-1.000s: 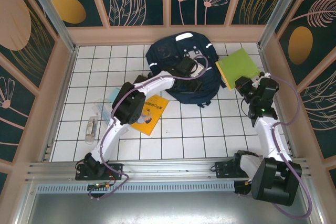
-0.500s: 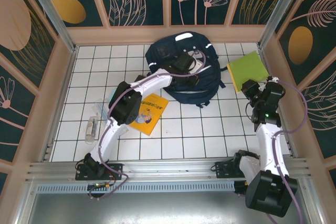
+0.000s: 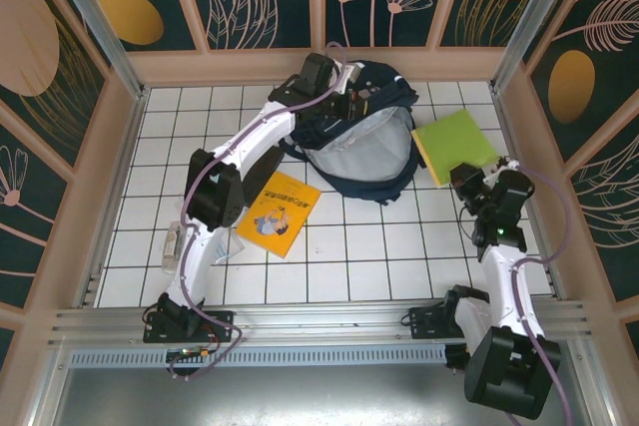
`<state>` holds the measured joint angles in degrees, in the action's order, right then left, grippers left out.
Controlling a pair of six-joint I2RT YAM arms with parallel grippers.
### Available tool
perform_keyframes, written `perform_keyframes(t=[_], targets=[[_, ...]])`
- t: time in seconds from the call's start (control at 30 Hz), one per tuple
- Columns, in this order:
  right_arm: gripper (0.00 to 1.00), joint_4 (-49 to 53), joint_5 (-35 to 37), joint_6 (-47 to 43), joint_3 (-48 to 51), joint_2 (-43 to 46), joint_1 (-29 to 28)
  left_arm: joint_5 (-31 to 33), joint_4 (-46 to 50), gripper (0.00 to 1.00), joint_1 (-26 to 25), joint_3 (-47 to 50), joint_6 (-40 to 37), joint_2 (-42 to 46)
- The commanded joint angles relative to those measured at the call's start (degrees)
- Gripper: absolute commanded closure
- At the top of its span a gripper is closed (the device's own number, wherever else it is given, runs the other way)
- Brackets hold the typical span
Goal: Pack the student bag
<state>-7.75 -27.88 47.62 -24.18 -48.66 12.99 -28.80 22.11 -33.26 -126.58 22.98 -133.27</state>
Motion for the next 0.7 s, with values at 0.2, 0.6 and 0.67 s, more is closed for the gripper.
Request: perform_keyframes(t=[0.2, 0.6, 0.67], targets=[[1.00, -24.2, 2.1, 10.0, 1.4, -10.8, -15.3, -3.9, -7.0, 1.00, 0.0, -3.9, 5.5, 2.4], [1.00, -45.4, 2.3, 12.0, -15.6, -44.7, -24.3, -6.4, -11.3, 1.00, -0.1, 1.3, 8.8, 6.5], [1.00, -46.6, 3.7, 12.5, -19.2, -49.6, -25.9, -6.6, -11.9, 1.00, -0.1, 2.0, 9.3, 6.8]])
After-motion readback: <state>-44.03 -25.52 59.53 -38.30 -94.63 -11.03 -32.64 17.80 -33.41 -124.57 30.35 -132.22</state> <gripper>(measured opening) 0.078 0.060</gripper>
